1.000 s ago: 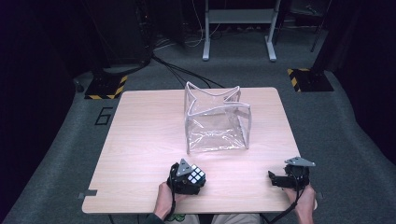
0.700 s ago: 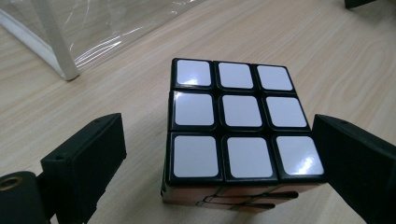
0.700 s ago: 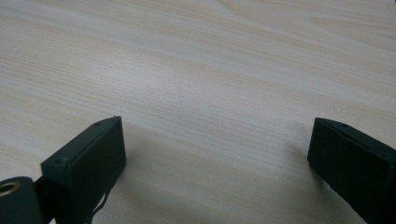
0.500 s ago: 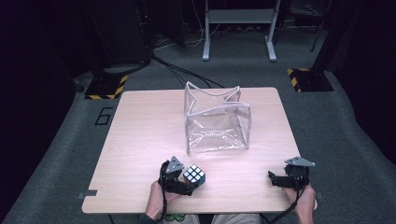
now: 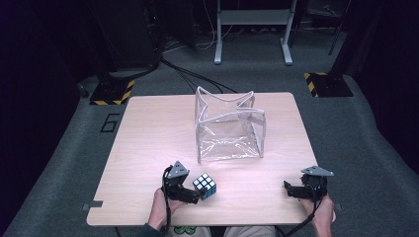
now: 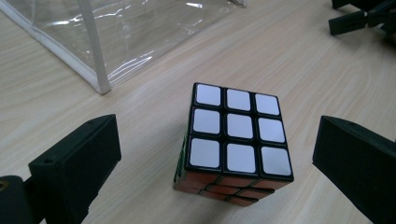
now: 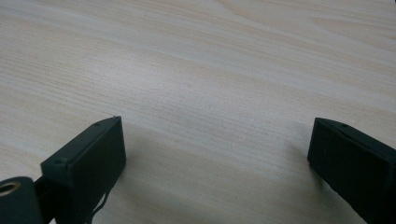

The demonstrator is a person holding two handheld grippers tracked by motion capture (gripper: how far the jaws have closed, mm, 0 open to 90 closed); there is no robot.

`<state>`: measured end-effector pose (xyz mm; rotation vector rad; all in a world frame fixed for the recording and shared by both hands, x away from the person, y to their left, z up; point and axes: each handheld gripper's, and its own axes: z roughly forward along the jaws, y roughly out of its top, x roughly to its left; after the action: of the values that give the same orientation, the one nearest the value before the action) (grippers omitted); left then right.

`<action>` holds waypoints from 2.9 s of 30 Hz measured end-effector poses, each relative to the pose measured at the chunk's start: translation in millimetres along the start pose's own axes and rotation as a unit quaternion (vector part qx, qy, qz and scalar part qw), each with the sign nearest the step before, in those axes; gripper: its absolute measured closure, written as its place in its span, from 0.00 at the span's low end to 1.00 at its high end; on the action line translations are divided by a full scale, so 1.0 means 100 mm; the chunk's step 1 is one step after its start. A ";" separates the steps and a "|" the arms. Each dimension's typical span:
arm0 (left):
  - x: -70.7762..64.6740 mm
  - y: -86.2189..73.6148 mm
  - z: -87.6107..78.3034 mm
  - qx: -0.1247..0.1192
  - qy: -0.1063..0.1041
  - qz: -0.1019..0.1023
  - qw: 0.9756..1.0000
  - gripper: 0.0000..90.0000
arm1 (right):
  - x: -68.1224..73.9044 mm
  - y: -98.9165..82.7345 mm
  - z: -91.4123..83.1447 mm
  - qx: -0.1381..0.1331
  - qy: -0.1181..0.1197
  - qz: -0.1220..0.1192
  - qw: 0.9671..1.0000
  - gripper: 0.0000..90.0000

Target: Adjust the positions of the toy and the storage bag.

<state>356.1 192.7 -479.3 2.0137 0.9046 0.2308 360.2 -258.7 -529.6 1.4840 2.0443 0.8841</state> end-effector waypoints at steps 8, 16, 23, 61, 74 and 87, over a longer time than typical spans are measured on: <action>0.09 0.16 -0.09 -0.005 0.013 -0.006 1.000 0.00 | 0.00 0.00 0.00 0.000 0.000 0.000 1.000 0.04; 0.21 0.36 -0.17 -0.016 0.021 -0.003 1.000 0.00 | 0.00 0.00 0.00 0.000 0.000 0.000 1.000 0.04; 0.27 0.54 -0.22 -0.027 0.029 -0.006 0.999 0.00 | 0.00 0.00 0.00 0.000 0.000 0.000 1.000 0.04; 0.64 1.66 -0.33 -0.040 0.043 -0.015 0.998 0.00 | 0.00 0.00 0.00 0.000 0.000 0.000 1.000 0.04; 0.79 1.96 -0.18 -0.020 0.060 -0.018 0.998 0.08 | 0.00 0.00 0.00 0.000 0.000 0.000 1.000 0.04; 0.89 2.19 0.06 0.024 0.050 -0.018 0.998 0.39 | 0.00 0.00 0.00 0.000 0.001 0.000 1.000 0.04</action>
<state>534.5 174.9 -324.8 2.0419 1.0168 0.2942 360.1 -258.8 -529.5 1.4826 2.0456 0.8854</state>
